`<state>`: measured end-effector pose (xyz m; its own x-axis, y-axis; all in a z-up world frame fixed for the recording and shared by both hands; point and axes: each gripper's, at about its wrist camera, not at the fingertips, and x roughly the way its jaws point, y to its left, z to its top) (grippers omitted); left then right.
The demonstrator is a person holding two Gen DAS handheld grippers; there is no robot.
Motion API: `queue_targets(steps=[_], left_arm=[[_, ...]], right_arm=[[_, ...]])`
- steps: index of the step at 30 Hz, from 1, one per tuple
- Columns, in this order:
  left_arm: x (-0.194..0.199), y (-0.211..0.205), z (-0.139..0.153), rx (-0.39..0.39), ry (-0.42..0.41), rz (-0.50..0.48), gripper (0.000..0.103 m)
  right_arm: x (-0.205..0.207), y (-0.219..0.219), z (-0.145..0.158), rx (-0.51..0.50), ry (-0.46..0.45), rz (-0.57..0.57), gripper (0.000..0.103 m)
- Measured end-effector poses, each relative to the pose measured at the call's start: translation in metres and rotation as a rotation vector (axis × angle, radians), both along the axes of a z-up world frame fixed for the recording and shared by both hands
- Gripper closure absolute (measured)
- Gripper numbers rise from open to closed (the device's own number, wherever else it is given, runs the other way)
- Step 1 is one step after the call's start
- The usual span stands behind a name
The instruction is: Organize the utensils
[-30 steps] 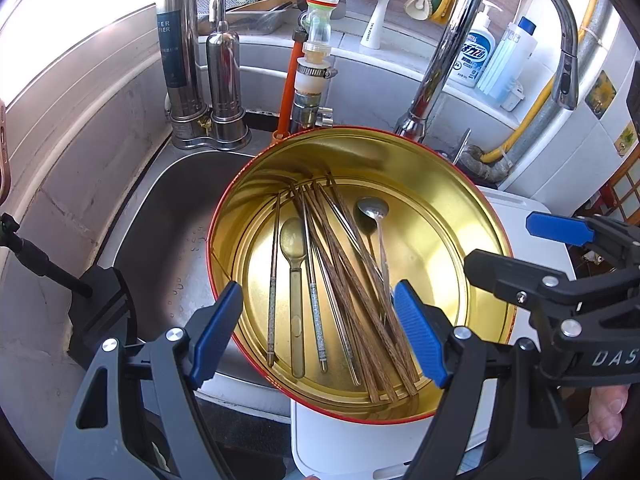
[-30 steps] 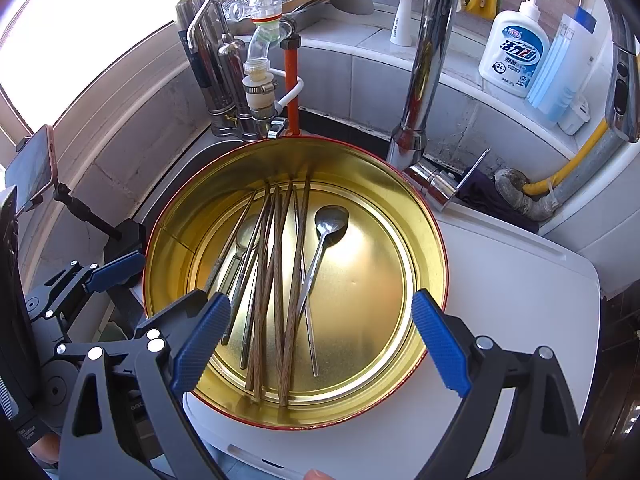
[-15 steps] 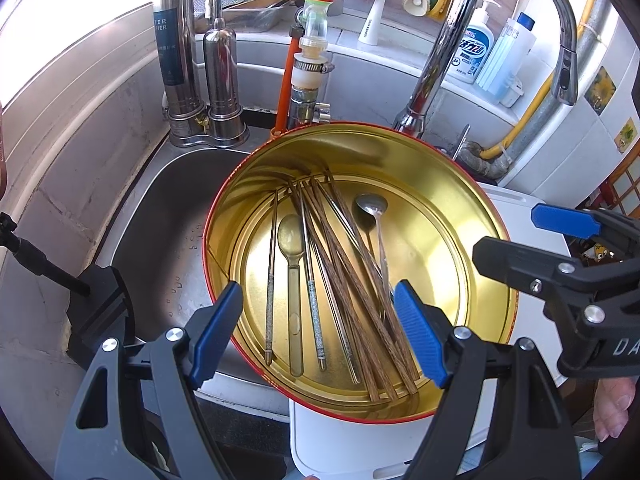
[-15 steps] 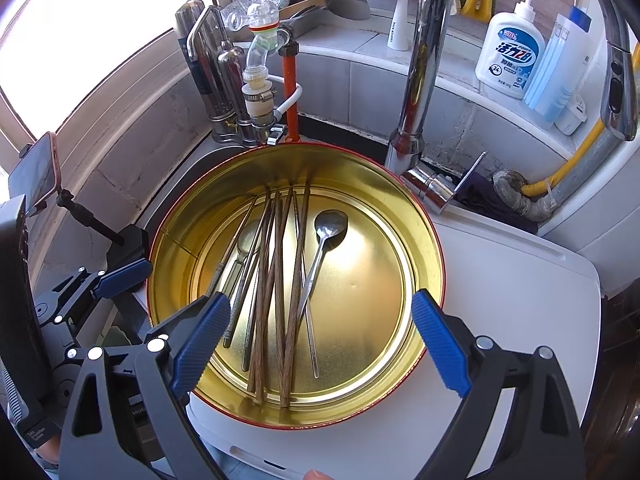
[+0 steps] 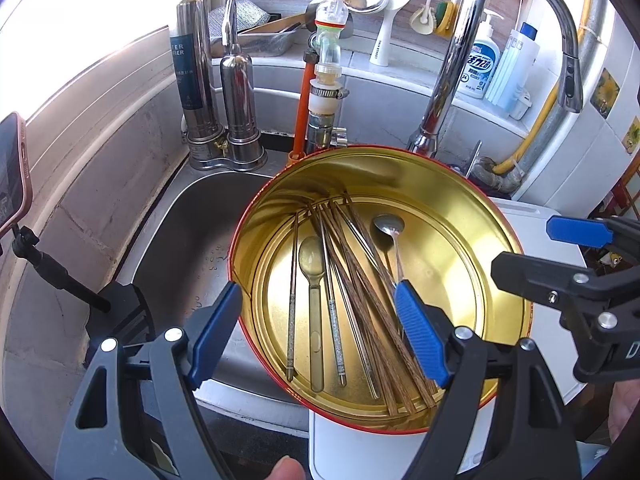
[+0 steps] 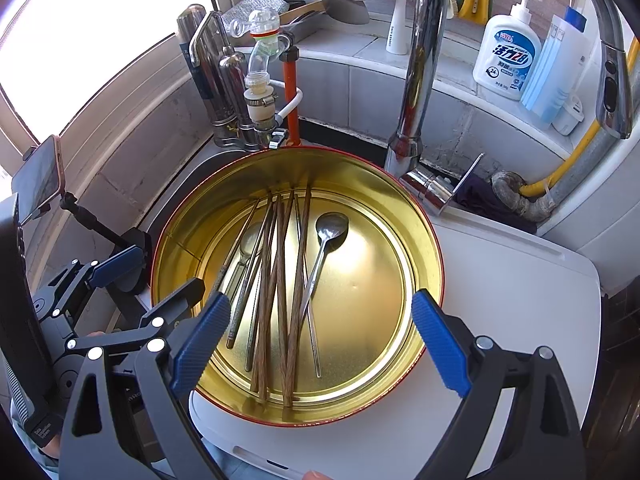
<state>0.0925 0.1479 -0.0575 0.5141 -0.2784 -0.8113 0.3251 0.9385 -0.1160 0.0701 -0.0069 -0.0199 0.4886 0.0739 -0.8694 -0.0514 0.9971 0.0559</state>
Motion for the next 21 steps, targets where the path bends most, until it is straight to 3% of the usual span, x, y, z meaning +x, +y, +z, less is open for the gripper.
queue_targets(steps=[6, 15, 17, 21], left_arm=[[-0.004, 0.001, 0.003, -0.075, 0.011, -0.043, 0.026], [-0.001, 0.002, -0.002, -0.045, 0.031, -0.075, 0.025], [0.001, 0.003, -0.003, -0.045, 0.038, -0.084, 0.018], [0.007, 0.009, -0.006, -0.062, 0.038, -0.093, 0.018]], right_arm=[[-0.002, 0.0, 0.0, -0.003, 0.001, -0.007, 0.01], [-0.008, 0.004, 0.001, 0.001, -0.004, -0.032, 0.01], [-0.009, 0.006, 0.002, -0.002, -0.004, -0.045, 0.01], [-0.013, 0.006, 0.002, -0.01, -0.005, -0.083, 0.01]])
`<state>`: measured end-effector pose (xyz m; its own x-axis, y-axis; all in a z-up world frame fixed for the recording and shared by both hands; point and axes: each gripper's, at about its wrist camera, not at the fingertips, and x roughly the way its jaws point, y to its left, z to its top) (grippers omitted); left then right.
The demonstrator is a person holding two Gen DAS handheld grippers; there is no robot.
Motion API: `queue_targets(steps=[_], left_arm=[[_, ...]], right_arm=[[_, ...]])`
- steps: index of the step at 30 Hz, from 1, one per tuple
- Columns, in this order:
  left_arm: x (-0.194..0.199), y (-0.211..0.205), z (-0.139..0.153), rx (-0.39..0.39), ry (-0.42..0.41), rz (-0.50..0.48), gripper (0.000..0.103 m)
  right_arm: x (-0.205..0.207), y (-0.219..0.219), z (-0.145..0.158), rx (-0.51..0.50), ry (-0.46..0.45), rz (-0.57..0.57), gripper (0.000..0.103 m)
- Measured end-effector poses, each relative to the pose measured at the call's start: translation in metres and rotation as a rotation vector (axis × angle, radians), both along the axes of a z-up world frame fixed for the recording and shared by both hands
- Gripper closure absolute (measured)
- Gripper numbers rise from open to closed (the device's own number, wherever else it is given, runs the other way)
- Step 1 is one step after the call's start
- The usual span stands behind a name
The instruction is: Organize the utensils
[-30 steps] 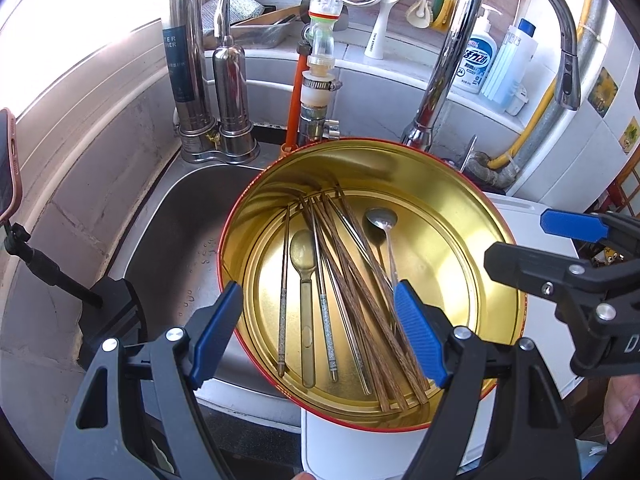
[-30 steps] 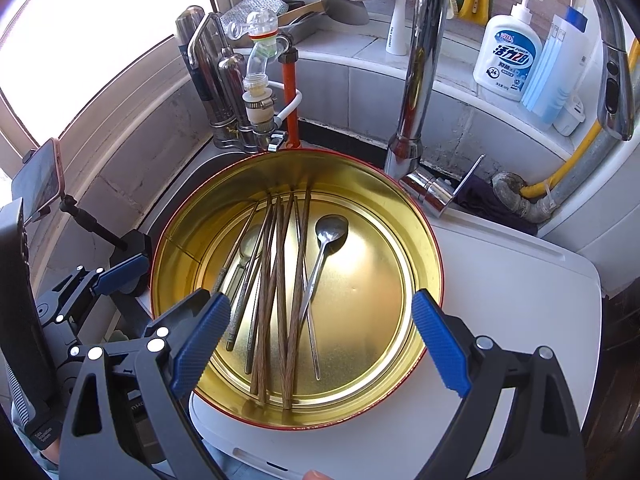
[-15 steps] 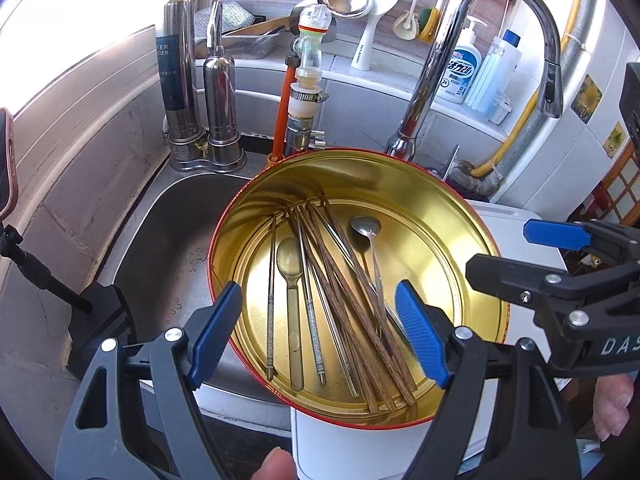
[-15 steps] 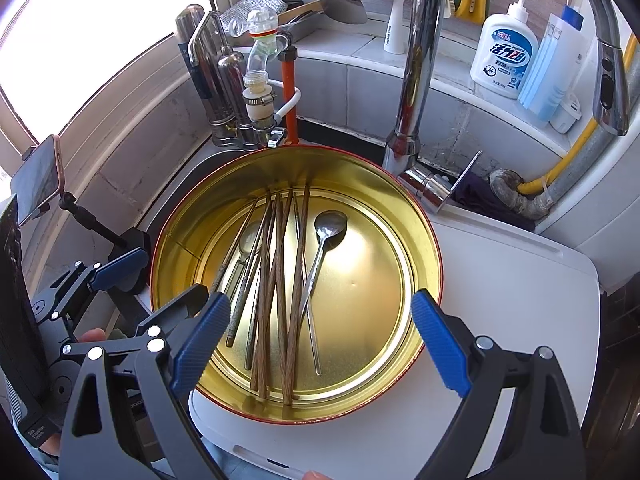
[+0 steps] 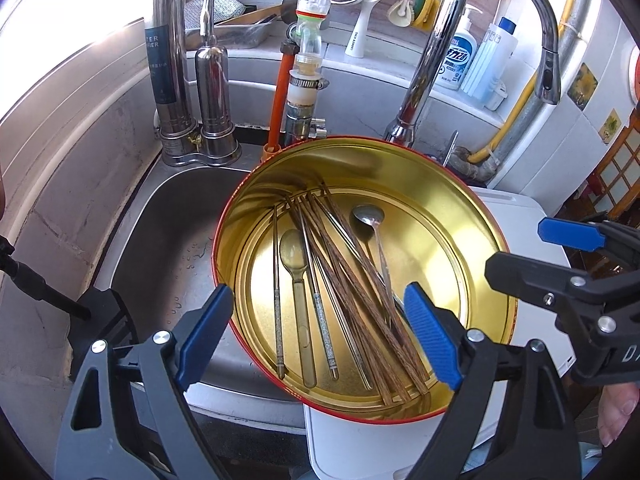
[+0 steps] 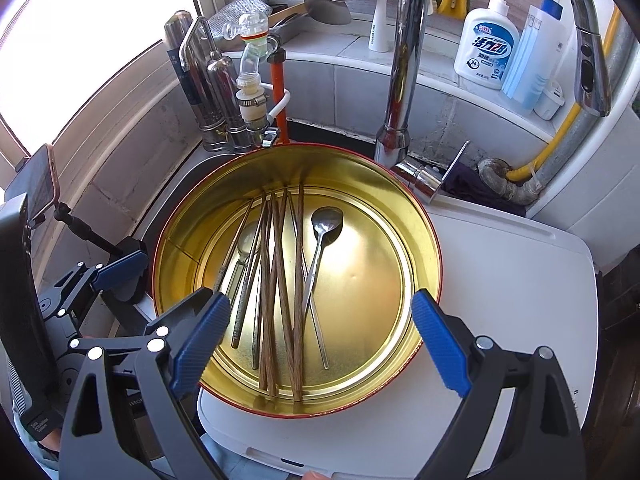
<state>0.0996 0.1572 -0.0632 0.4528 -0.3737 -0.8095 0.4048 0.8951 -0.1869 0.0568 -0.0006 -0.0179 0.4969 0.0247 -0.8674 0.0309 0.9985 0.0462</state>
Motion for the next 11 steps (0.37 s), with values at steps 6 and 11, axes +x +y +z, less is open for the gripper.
queue_targets(steps=[6, 11], left_arm=[[0.008, 0.004, -0.003, 0.008, -0.037, -0.026, 0.018], [-0.003, 0.001, 0.005, 0.017, -0.074, -0.03, 0.018]], right_arm=[[-0.011, -0.005, -0.006, 0.028, -0.002, -0.075, 0.01], [-0.027, -0.019, 0.002, 0.138, -0.058, -0.12, 0.01]])
